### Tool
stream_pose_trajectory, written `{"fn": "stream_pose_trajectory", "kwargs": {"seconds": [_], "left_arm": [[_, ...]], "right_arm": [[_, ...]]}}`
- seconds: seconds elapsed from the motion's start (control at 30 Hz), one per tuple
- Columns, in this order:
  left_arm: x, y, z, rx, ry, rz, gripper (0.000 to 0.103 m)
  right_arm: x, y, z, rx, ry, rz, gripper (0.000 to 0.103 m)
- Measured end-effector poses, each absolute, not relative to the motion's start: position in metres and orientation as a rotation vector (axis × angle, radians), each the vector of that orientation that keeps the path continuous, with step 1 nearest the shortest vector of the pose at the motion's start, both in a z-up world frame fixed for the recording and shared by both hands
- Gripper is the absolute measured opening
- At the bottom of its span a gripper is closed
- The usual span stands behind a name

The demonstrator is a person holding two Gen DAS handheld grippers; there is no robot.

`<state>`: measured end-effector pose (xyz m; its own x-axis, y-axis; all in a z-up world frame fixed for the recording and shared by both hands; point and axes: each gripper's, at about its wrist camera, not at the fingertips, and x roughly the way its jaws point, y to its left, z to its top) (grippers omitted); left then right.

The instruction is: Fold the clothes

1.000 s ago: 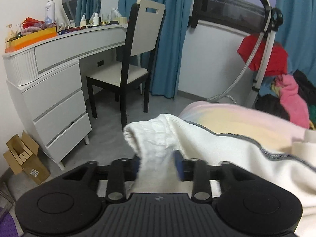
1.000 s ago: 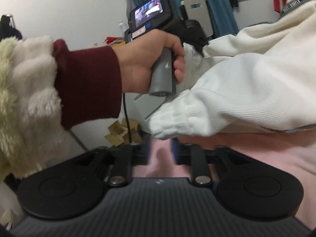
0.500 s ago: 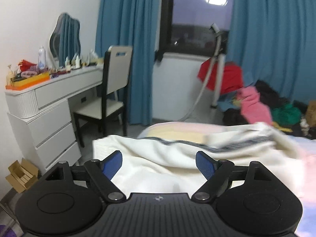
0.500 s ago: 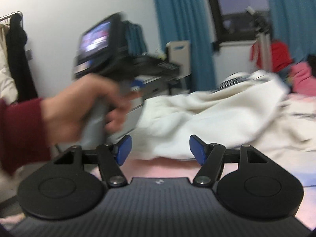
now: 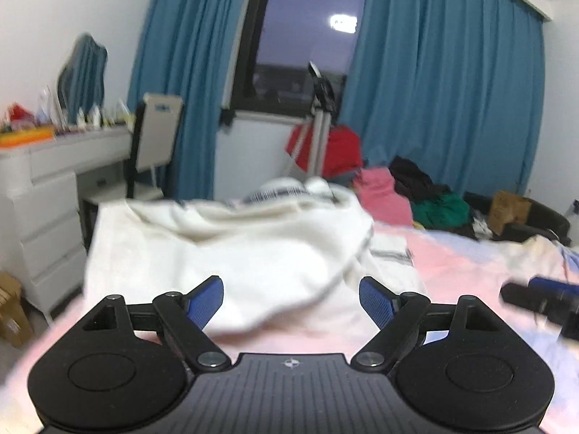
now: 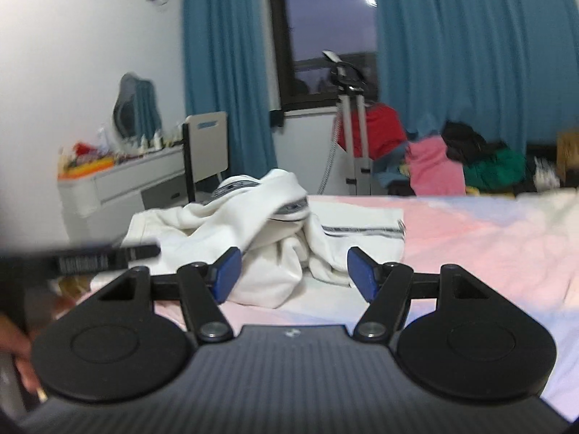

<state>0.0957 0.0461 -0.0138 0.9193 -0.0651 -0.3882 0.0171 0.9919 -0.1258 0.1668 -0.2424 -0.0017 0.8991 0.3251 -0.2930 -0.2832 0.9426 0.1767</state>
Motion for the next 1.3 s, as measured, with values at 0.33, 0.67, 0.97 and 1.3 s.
{"fn": "stream_pose_trajectory", "kwargs": {"seconds": [0.33, 0.67, 0.97, 1.3], "left_arm": [[0.202, 0.018, -0.014, -0.052, 0.433, -0.18, 0.082], [0.372, -0.043, -0.018, 0.016, 0.446, -0.108, 0.038], [0.302, -0.058, -0.023, 0.118, 0.382, -0.163, 0.005], [0.138, -0.026, -0.021, 0.098, 0.372, -0.262, 0.004]], "right_arm": [[0.19, -0.265, -0.018, 0.214, 0.388, 0.185, 0.067], [0.246, -0.299, -0.069, 0.34, 0.426, 0.106, 0.061], [0.268, -0.291, -0.081, 0.354, 0.408, 0.127, 0.053], [0.245, -0.296, -0.058, 0.511, 0.369, 0.328, 0.053]]}}
